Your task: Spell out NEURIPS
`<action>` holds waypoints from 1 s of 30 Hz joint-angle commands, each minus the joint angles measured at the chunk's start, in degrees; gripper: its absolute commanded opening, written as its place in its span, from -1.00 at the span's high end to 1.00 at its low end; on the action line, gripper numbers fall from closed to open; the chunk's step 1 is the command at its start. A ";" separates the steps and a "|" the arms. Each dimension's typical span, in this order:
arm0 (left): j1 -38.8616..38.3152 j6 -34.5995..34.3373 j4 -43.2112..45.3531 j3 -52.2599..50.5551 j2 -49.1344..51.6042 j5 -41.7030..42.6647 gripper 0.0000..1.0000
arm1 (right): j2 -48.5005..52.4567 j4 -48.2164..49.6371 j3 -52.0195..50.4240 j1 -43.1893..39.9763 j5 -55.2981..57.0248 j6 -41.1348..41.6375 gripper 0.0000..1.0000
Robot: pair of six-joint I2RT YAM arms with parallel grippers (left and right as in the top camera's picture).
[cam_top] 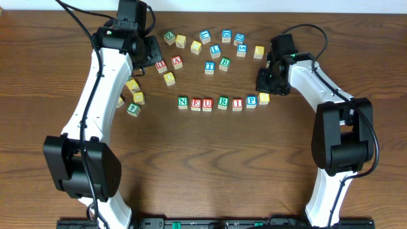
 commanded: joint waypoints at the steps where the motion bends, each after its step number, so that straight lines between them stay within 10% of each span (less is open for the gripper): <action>1: 0.07 0.11 0.04 -0.28 0.48 -0.33 0.85 | 0.87 -0.37 -0.15 0.50 0.07 1.07 0.98; 30: 0.07 0.11 0.04 -0.28 0.48 -0.33 0.85 | 0.87 -3.04 -0.15 0.90 -1.68 -0.28 0.98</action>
